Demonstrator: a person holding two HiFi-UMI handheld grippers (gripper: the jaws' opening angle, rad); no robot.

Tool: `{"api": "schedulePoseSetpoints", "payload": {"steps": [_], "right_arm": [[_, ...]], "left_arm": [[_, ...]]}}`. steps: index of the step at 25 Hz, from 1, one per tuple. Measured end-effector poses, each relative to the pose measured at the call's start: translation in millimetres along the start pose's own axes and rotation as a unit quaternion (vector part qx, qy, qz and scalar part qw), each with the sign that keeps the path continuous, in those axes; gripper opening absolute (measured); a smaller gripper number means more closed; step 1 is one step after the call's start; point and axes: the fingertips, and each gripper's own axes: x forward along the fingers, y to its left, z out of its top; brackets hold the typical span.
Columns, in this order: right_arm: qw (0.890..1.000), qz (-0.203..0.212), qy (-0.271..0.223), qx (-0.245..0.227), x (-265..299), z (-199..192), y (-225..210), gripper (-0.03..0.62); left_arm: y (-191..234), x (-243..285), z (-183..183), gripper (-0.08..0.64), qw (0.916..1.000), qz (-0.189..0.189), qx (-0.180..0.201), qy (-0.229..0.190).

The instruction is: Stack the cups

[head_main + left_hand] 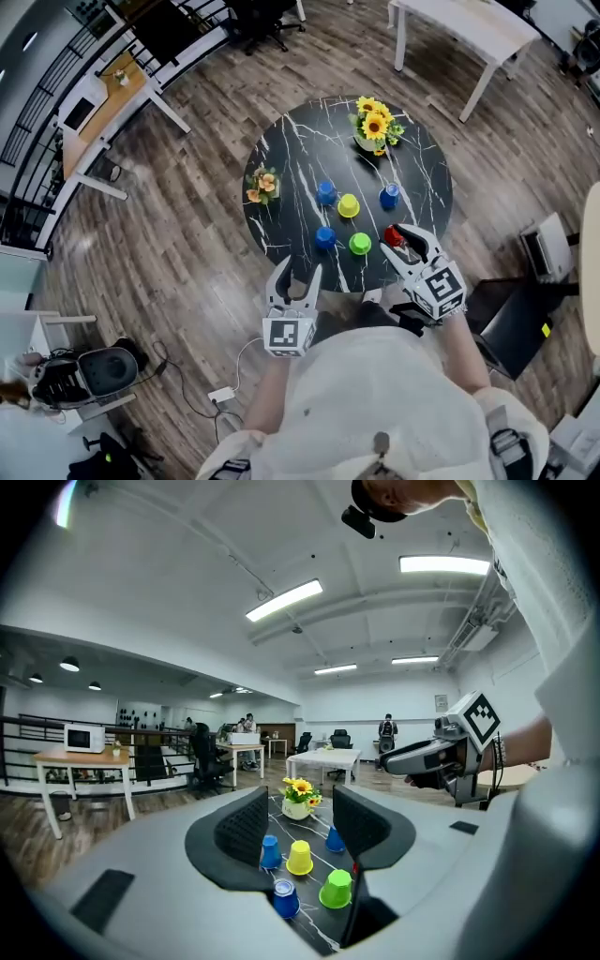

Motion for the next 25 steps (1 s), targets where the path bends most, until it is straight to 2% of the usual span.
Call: {"api": "schedulePoseSetpoints", "payload": {"steps": [6,10,13,19,25], "right_arm": [[0.999,0.023,0.025,-0.007,23,-27,-36,0.181],[0.998,0.028,0.051,0.008,41,-51,-44,0.179],[0.996,0.03,0.077,0.02,56,-77,-42,0.179],[0.991,0.011,0.131,0.034,95,-139,-37,0.179],[0.981,-0.019,0.179,0.07,117,-205,-31,0.187]], "left_arm": [[-5,37,-15,0.225,0.9998,0.008,0.005,0.019],[-5,62,-31,0.225,0.9991,-0.012,0.026,0.032],[-3,78,-52,0.225,0.9975,-0.033,0.025,0.057],[17,116,-98,0.225,0.9933,-0.072,0.016,0.089],[35,142,-142,0.225,0.9873,-0.106,0.004,0.118]]}}
